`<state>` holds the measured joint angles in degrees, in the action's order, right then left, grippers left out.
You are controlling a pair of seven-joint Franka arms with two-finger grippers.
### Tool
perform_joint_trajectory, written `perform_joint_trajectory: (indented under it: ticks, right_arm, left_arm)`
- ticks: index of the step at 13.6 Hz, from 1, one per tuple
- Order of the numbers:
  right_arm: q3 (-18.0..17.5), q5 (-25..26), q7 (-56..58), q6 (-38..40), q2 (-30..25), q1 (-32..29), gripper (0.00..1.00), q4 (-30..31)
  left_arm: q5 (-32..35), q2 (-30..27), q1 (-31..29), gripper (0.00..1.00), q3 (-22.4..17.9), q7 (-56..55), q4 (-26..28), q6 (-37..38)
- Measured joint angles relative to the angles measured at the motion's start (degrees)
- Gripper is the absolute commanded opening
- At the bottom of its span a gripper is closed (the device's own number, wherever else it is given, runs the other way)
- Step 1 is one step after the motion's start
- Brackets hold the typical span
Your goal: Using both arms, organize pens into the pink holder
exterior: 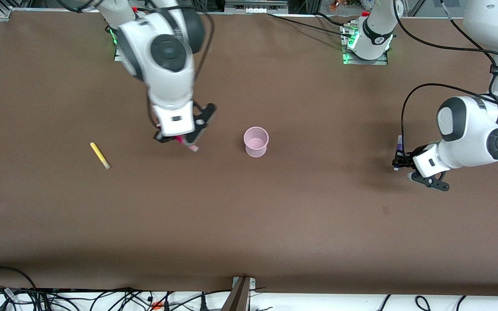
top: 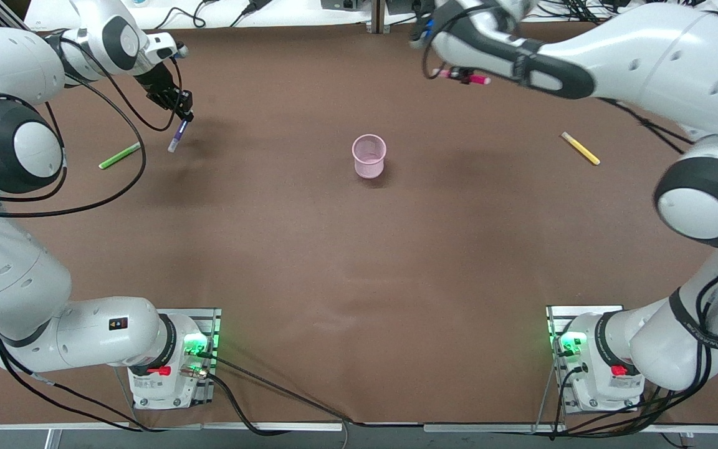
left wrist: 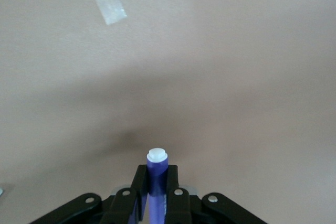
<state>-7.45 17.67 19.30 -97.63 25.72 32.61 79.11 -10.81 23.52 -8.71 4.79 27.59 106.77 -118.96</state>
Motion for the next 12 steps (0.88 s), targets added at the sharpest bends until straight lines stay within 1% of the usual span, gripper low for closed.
perform_joint_trajectory:
  ticks: [2,4,6,8,10,12]
  right_arm:
    - [0.1,0.9,-3.7,0.5,4.9,3.7,0.0,-4.9]
    - [0.2,2.0,-5.0,0.6,7.8,6.2,0.0,-7.4]
    - [0.2,3.7,-7.7,1.2,8.8,8.7,0.0,-8.1]
    - [0.2,5.8,-12.5,2.8,9.6,12.0,0.0,-8.2]
    - [0.2,7.4,-18.2,2.9,11.4,14.8,0.0,-8.2]
    - [0.3,8.8,-21.7,2.5,13.5,16.3,0.0,-8.3]
  left_arm:
    - [-4.9,0.1,-1.2,0.0,0.0,8.3,-1.6,2.3]
    - [-9.6,1.1,-2.9,0.0,0.0,18.6,-3.4,5.0]
    - [-14.5,3.1,-4.3,0.0,-0.1,26.8,-5.6,8.6]
    - [-17.8,5.5,-5.3,0.0,-0.1,33.2,-8.2,12.4]
    - [-21.4,7.5,-5.8,0.0,0.0,40.3,-10.5,15.4]
    - [-25.9,8.9,-6.3,0.0,0.0,47.5,-11.6,17.9]
